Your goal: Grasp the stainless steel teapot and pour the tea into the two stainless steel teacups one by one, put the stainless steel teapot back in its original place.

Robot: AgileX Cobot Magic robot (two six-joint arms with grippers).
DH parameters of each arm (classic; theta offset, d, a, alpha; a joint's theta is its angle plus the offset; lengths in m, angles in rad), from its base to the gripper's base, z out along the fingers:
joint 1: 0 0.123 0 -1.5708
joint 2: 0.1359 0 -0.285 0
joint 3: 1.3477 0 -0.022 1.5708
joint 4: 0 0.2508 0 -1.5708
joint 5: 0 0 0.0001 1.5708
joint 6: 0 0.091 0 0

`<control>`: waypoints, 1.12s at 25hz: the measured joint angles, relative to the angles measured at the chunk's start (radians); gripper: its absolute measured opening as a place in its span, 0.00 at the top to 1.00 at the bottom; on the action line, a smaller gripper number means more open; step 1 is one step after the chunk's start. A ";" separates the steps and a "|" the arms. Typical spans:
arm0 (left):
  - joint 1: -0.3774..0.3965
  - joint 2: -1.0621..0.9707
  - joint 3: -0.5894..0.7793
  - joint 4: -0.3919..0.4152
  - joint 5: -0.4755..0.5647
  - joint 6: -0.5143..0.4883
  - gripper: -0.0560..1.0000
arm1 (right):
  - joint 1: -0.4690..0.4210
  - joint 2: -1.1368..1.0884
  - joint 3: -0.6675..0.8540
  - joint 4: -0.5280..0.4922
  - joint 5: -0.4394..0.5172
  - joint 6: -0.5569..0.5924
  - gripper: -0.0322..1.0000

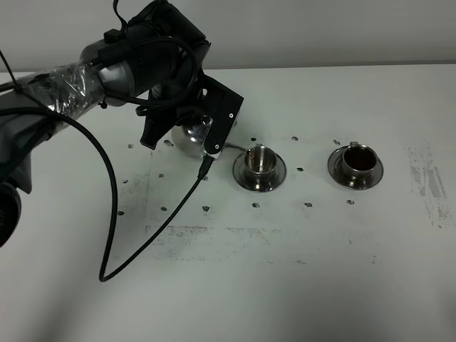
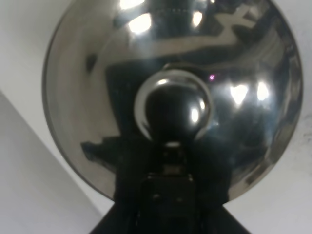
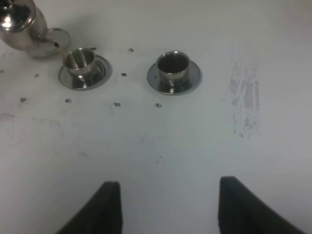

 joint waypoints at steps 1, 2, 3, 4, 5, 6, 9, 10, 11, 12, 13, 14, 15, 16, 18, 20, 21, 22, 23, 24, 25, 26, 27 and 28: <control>-0.004 0.001 0.000 0.017 -0.001 -0.001 0.76 | 0.000 0.000 0.000 0.000 0.000 0.000 0.55; -0.008 0.006 0.000 0.031 -0.001 -0.005 0.76 | 0.000 0.000 0.000 0.000 0.000 0.000 0.55; -0.014 0.009 -0.001 0.047 -0.003 -0.013 0.76 | 0.000 0.000 0.000 0.000 0.000 0.000 0.55; -0.018 0.011 -0.001 0.061 -0.007 -0.019 0.76 | 0.000 0.000 0.000 0.000 0.000 0.000 0.55; -0.021 0.013 -0.001 0.074 -0.010 -0.028 0.76 | 0.000 0.000 0.000 0.000 0.000 0.000 0.55; -0.026 0.015 -0.001 0.083 -0.014 -0.035 0.76 | 0.000 0.000 0.000 0.000 0.000 0.000 0.55; -0.039 0.015 -0.003 0.115 -0.034 -0.045 0.76 | 0.000 0.000 0.000 0.000 0.000 0.000 0.55; -0.044 0.015 -0.003 0.126 -0.038 -0.047 0.76 | 0.000 0.000 0.000 0.000 0.000 0.000 0.55; -0.047 0.015 -0.003 0.142 -0.040 -0.049 0.76 | 0.000 0.000 0.000 0.000 0.000 0.000 0.55; -0.052 0.015 -0.003 0.153 -0.041 -0.050 0.76 | 0.000 0.000 0.000 0.000 0.000 0.000 0.55; -0.056 0.015 -0.003 0.163 -0.043 -0.053 0.76 | 0.000 0.000 0.000 0.000 0.000 0.000 0.55; -0.059 0.015 -0.003 0.170 -0.043 -0.053 0.76 | 0.000 0.000 0.000 0.000 0.000 0.000 0.55; -0.062 0.015 -0.003 0.178 -0.044 -0.053 0.76 | 0.000 0.000 0.000 0.000 0.000 0.000 0.55; -0.065 0.015 -0.003 0.188 -0.044 -0.055 0.76 | 0.000 0.000 0.000 0.000 0.000 0.000 0.55; -0.068 0.015 -0.003 0.204 -0.044 -0.055 0.76 | 0.000 0.000 0.000 0.000 0.000 0.000 0.55; -0.074 0.015 -0.003 0.227 -0.045 -0.056 0.76 | 0.000 0.000 0.000 0.000 0.000 0.000 0.55; -0.077 0.015 -0.003 0.237 -0.045 -0.056 0.76 | 0.000 0.000 0.000 0.000 0.000 0.000 0.55; -0.079 0.015 -0.003 0.244 -0.048 -0.056 0.76 | 0.000 0.000 0.000 0.000 0.000 0.000 0.55; -0.080 0.015 -0.003 0.253 -0.049 -0.056 0.76 | 0.000 0.000 0.000 0.000 0.000 0.000 0.55; -0.084 0.015 -0.003 0.262 -0.050 -0.056 0.76 | 0.000 0.000 0.000 0.000 0.000 0.000 0.55; -0.086 0.015 -0.003 0.269 -0.051 -0.056 0.76 | 0.000 0.000 0.000 0.000 0.000 0.000 0.55; -0.088 0.016 -0.003 0.275 -0.052 -0.056 0.76 | 0.000 0.000 0.000 0.000 0.000 0.000 0.55; -0.091 0.018 -0.003 0.278 -0.053 -0.056 0.76 | 0.000 0.000 0.000 0.000 0.000 0.000 0.55; -0.093 0.019 -0.003 0.280 -0.054 -0.056 0.76 | 0.000 0.000 0.000 0.000 0.000 0.000 0.55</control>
